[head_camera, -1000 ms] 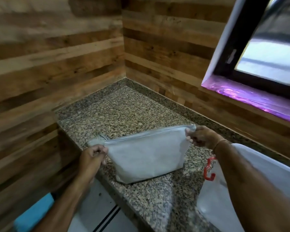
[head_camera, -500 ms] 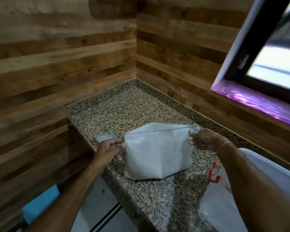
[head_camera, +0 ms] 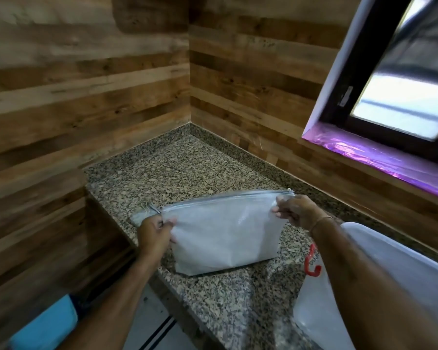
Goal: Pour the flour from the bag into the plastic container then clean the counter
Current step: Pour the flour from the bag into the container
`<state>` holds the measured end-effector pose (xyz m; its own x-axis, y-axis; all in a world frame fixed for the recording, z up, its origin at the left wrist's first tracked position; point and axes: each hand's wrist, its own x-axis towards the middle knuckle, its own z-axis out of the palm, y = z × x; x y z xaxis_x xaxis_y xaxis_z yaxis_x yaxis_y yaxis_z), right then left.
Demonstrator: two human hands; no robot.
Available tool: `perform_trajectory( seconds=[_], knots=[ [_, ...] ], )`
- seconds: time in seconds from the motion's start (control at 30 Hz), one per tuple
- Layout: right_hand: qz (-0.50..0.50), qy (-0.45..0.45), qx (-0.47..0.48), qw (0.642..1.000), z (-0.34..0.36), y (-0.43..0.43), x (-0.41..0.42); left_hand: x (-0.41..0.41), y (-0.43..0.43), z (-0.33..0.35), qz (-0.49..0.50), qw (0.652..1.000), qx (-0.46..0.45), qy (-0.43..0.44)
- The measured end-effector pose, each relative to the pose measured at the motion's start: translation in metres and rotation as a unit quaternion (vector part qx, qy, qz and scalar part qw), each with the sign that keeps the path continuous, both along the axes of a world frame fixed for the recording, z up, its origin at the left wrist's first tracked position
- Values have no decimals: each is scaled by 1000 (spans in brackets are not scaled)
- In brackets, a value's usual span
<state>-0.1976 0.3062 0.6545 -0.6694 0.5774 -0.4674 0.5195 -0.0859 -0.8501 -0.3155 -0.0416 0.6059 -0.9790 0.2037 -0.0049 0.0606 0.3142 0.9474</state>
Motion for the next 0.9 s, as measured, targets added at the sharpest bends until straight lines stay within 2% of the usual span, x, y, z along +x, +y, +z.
perform_trajectory(
  seconds=[0.13, 0.3, 0.43, 0.53, 0.73, 0.9],
  knots=[
    [-6, 30, 16, 999, 0, -7, -5, -26, -27, -4, 25, 997, 67, -38],
    [-14, 9, -38, 999, -21, -29, -10, -46, -37, -11, -6, 983, 134, -128],
    [-48, 33, -103, 993, -26, -32, -6, -51, -40, -13, -20, 978, 149, -147],
    [-92, 66, -105, 988, -32, -34, -8, -55, -44, -18, -30, 976, 151, -152],
    [-89, 97, -191, 973, -42, -40, -2, -63, -47, -14, -74, 955, 188, -216],
    [-169, 94, -171, 966, -53, -41, -5, -64, -47, -7, -115, 937, 222, -244]
  ],
)
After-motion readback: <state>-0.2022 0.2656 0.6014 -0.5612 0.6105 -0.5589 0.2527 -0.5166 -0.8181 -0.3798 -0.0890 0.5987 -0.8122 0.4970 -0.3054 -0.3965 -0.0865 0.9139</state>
